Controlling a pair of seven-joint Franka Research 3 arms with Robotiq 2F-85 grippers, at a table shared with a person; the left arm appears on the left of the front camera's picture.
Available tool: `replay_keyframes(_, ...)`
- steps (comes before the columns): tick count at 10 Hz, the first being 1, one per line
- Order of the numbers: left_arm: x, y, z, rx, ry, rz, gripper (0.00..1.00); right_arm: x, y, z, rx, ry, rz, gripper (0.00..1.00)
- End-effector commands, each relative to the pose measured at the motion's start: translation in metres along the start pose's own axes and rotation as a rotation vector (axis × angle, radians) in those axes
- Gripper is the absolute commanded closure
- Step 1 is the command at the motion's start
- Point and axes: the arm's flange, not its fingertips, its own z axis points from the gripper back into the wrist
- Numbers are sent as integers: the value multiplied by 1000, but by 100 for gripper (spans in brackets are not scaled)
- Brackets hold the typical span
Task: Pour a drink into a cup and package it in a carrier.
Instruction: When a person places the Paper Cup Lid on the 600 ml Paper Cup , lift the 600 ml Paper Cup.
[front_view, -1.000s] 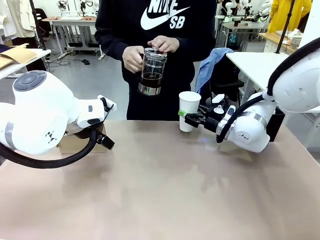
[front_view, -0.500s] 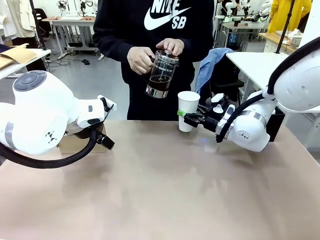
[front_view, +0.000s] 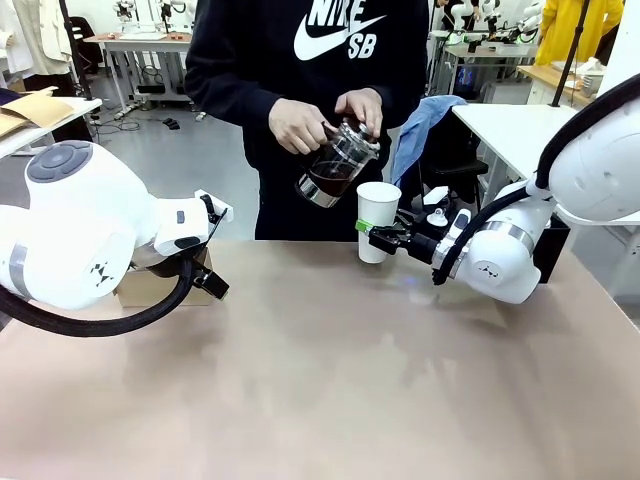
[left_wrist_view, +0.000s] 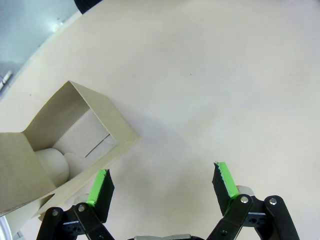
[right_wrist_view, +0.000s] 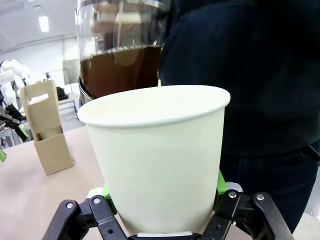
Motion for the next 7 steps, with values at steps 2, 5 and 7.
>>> replay_keyframes(2, 0, 0, 0, -1, -1, 1, 0, 2, 1, -2, 6, -5, 5, 20)
replay_keyframes(5, 0, 0, 0, -1, -1, 1, 0, 2, 1, -2, 6, -5, 5, 20)
replay_keyframes(7, 0, 0, 0, -1, -1, 1, 0, 2, 1, -2, 6, -5, 5, 20)
